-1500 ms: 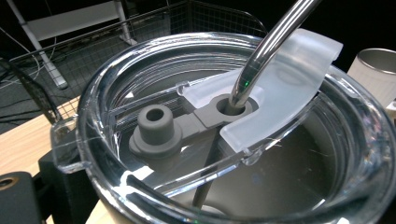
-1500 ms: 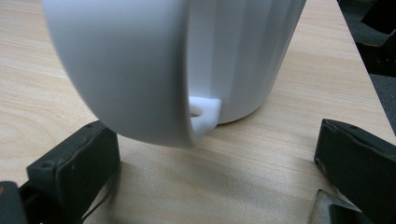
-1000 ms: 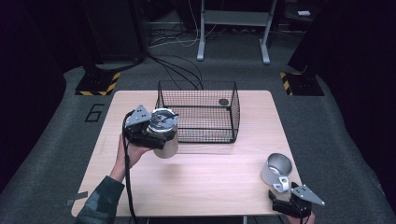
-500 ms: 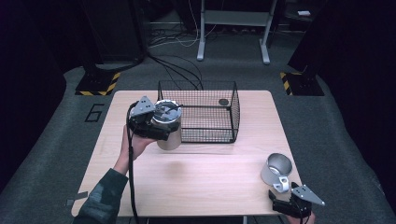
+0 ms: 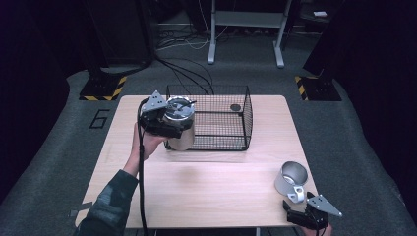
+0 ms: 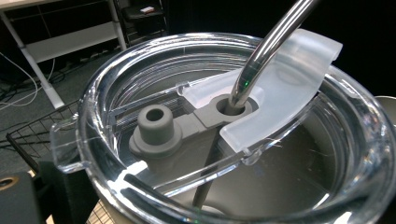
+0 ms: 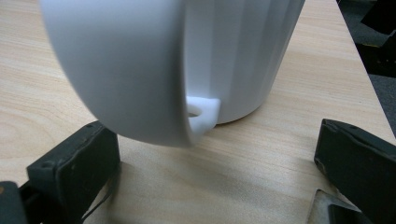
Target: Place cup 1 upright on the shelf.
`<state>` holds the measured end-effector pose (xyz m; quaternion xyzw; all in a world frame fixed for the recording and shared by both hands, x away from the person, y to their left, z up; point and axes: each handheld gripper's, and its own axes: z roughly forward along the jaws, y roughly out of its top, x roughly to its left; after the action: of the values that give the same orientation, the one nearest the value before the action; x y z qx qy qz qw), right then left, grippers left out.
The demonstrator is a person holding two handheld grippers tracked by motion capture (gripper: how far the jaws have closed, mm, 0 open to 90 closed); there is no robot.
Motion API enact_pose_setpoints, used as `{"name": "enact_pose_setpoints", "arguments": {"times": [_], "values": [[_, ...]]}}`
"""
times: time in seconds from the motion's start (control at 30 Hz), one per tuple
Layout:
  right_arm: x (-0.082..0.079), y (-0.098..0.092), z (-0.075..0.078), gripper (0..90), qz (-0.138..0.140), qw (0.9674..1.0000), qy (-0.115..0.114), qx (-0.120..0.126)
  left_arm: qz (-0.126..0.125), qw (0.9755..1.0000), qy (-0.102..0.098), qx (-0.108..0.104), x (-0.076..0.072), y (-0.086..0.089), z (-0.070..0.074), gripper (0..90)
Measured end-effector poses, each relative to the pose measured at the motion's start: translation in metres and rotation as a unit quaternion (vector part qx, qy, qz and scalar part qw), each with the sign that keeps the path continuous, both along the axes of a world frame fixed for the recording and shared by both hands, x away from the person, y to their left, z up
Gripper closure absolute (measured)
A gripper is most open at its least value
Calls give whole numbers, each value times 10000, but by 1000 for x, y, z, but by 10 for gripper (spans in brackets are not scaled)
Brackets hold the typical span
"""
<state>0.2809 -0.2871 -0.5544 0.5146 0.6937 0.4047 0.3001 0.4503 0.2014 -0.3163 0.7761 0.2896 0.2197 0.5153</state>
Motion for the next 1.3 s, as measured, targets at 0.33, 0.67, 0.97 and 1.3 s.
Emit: {"name": "enact_pose_setpoints", "arguments": {"times": [0.33, 0.67, 0.97, 1.3], "values": [[0, 0, 0, 0, 0, 10000, -1, 0, 47, 10000, -57, 8, 15, -7, 6, 38], [0, 0, 0, 0, 3, 10000, -2, 0, 114, 9999, -94, 38, 27, -13, 11, 38], [0, 0, 0, 0, 3, 10000, -2, -2, 218, 9997, -87, 46, 42, -16, 10, 39], [0, 0, 0, 0, 4, 10000, -2, -1, 312, 9995, 10, 4, 57, -20, 8, 38]]}}
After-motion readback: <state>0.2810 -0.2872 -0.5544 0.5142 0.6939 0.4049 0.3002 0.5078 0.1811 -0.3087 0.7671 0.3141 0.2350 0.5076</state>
